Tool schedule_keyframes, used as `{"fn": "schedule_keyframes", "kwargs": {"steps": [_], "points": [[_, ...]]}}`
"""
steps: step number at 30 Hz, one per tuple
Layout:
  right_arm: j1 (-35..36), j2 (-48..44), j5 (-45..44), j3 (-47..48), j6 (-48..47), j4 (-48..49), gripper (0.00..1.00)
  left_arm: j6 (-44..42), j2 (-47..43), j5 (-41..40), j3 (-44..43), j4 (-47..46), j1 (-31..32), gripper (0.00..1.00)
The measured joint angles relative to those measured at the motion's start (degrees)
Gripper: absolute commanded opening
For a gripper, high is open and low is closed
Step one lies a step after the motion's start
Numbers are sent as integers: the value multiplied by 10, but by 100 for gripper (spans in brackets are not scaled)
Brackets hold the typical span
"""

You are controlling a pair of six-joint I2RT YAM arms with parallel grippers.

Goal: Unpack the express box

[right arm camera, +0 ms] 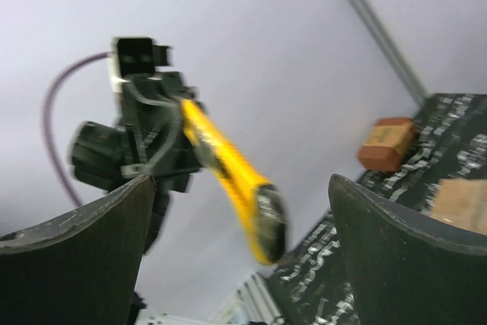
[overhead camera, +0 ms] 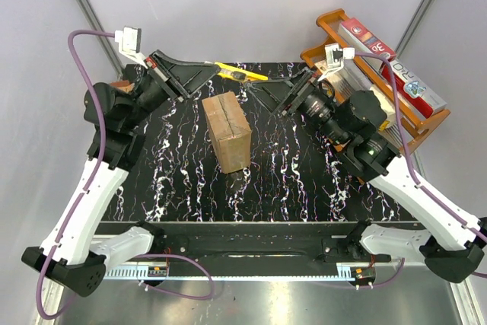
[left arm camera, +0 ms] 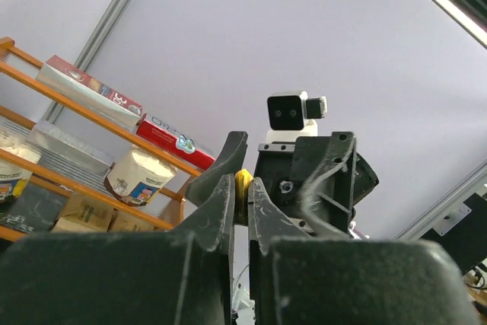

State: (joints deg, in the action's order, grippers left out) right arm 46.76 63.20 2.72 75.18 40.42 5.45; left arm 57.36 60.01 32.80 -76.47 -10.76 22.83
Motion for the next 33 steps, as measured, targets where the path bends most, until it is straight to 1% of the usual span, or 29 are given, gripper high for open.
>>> {"fn": "schedule_keyframes", "kwargs": {"steps": [5,7,11,14,15,19,22,29,31,33], "points": [[0,22,56,1,53,87,96,37,-6,-42,58,-77,18,0],[0,36,80,8,71,106,95,42,-8,-59,75,-97,26,0],[0,58,110,18,99,128,90,44,-19,-89,102,-140,39,0],[0,65,121,22,113,134,84,44,-28,-105,113,-165,48,0],[0,66,123,24,115,134,80,44,-33,-109,117,-170,50,0],[0,67,126,33,119,137,73,44,-53,-127,144,-192,59,0],[0,68,128,37,120,141,69,43,-63,-140,158,-196,63,0],[0,83,133,51,122,143,66,41,-74,-168,190,-231,72,0],[0,86,134,51,123,143,62,40,-74,-174,197,-240,75,0],[0,89,134,52,124,141,56,39,-75,-184,210,-256,80,0]]}}
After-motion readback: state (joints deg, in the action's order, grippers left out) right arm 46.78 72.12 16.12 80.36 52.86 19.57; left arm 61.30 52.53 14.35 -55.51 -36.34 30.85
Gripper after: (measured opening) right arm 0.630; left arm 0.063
